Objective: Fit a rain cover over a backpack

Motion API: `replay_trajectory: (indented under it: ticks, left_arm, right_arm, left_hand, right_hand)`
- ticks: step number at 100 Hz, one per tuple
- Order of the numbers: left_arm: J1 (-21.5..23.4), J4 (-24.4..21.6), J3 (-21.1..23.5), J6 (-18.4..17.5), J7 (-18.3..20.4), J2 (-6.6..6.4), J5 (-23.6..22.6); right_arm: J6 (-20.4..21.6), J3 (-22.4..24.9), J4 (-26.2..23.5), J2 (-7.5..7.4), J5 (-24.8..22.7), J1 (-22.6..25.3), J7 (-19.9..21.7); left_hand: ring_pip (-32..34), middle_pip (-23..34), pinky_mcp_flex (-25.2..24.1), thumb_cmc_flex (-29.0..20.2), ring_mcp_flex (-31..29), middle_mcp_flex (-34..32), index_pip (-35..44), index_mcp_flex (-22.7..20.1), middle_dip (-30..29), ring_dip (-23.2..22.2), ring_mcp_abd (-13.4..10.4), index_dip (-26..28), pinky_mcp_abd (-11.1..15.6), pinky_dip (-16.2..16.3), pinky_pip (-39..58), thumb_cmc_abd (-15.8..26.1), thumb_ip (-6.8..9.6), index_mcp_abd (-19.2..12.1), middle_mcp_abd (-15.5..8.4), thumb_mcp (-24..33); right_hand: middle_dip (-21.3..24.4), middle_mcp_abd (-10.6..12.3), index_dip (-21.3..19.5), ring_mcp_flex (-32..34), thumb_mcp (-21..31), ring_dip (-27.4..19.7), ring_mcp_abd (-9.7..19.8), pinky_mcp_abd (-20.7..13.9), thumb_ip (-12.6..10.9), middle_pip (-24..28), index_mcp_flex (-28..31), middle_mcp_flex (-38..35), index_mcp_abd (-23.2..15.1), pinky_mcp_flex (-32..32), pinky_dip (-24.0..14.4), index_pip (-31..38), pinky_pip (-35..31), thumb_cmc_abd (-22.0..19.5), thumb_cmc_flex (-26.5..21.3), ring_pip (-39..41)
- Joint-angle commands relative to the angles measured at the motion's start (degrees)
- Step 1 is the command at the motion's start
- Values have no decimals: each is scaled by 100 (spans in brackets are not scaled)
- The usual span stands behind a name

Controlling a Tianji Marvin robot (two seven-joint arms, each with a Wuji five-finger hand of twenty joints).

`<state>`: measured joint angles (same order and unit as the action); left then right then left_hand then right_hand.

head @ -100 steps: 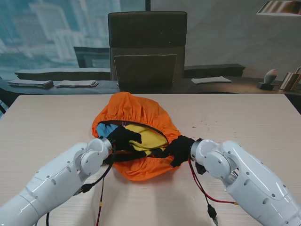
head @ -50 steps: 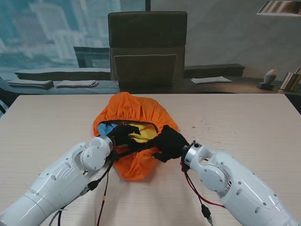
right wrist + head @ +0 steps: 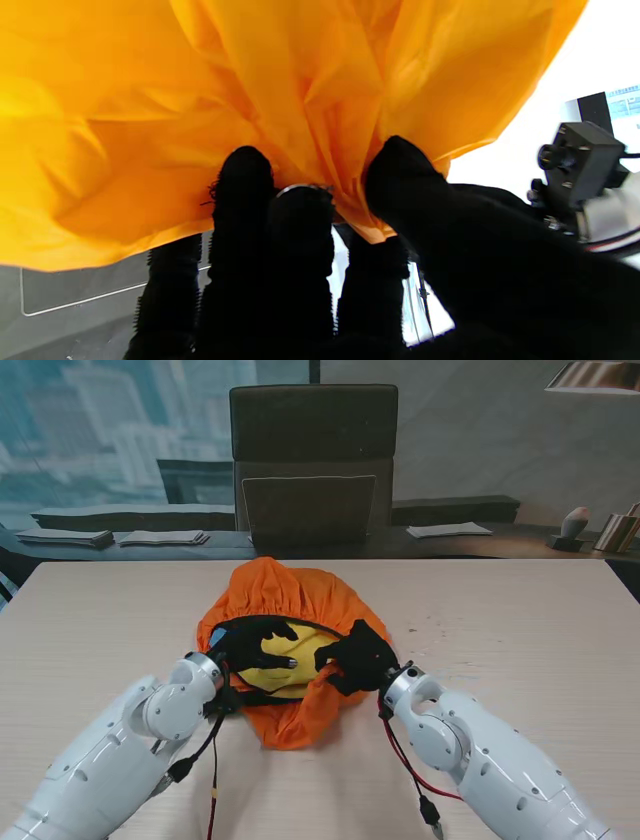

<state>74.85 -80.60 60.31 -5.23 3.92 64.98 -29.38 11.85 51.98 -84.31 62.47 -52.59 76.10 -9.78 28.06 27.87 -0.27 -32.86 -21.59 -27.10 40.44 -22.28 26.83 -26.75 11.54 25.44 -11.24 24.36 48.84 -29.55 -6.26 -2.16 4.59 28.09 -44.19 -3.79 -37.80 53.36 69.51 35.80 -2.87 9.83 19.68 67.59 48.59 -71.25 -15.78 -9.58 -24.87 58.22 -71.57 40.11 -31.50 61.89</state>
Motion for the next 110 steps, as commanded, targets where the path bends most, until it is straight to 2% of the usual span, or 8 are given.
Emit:
replay_trajectory:
  ticks: [1,14,31,56,61,85,98,110]
  left_arm:
    - [198,-346,151,-18,484,-275,-181]
    - [509,-917,369,105,1431,-545,-1014]
    - [443,-1003,183,287,2205,-718,-1612]
    - [-187,37,-663,186,1289,-651,-2218]
    - [-304,233,-812,172,1088,-628,-2222]
    - [-728,1026,-1289,-36,126,-493,-2139]
    - [-871,1279,-1390,-93,-355,-412,-2115]
    - [-848,1173,-1290,-146,-349,-386,-2032]
  right_arm:
    - [-28,9,19,-9,-27,27,51]
    - [-73,5,24,8,-5,34,-8]
    - [-168,-21,34,64,122,50,-163]
    - [-117,2,31,67,174,60,-137]
    - [-101,-3,49,70,178,52,-159]
    - [57,-10,100,76,263,11,-138]
    - [184,72,11,41,456,72,221]
    - [458,193,-75,-32,469,176,518]
  left_hand:
    - [-422,-330,-328,186,597,659,-398,506,-287,240,-151,-294,121,-256,-518,262,139,56,96,-858]
    - [-1697,-1498,-341,22,1702,1631,-1251,1294,-1046,845,-340,-816,-63,-1232,-2878,393,221,399,146,-2013]
    - [-2358,-2251,-415,-408,1908,1919,-2138,1350,-941,841,-526,-1301,-104,-774,-4065,293,319,636,48,-2732]
    - [-2400,-2589,-351,-644,1895,2049,-3112,1416,-529,640,-594,-1643,-33,-445,-4283,14,389,211,-204,-2475]
    - [-2198,-2485,-266,44,1853,2053,-3328,1369,-330,518,-572,-1235,-32,-409,-4216,-436,152,150,-226,-540]
    - [-696,17,-252,-809,400,337,662,1117,-82,404,-837,651,186,-783,-2137,865,249,-1054,-635,977]
    - [58,-171,-359,-2415,-1029,-2180,2123,-718,884,334,-761,510,-1,-391,-811,1219,70,-1700,-863,-945]
    - [366,0,-373,-2393,-1415,-2615,2129,-925,1277,166,-717,780,-79,-370,-752,1222,89,-1487,-744,-900]
  right_hand:
    - [14,-182,23,128,144,-56,162,146,-152,15,151,-71,-261,76,-72,269,-116,-28,-22,157]
    - [9,-189,29,141,135,-56,157,153,-156,28,145,-72,-237,56,-77,278,-122,-37,-31,177]
    - [3,-204,18,143,136,-56,129,161,-159,42,135,-73,-205,36,-83,307,-127,-28,-45,200]
    - [-3,-205,27,153,131,-59,138,167,-158,52,141,-77,-206,43,-87,304,-127,-32,-37,215]
    - [-4,-208,33,151,133,-60,139,162,-159,54,144,-83,-210,44,-88,300,-126,-22,-37,215]
    - [-2,-185,39,140,133,-73,172,165,-155,43,142,-77,-247,41,-92,292,-128,-30,-8,200]
    - [1,-158,25,95,78,-82,174,158,-156,19,113,-31,-271,45,-91,278,-120,-79,-24,176]
    - [75,-53,27,31,-17,-131,238,150,-179,-171,109,67,-389,63,-72,220,-69,-129,-17,46]
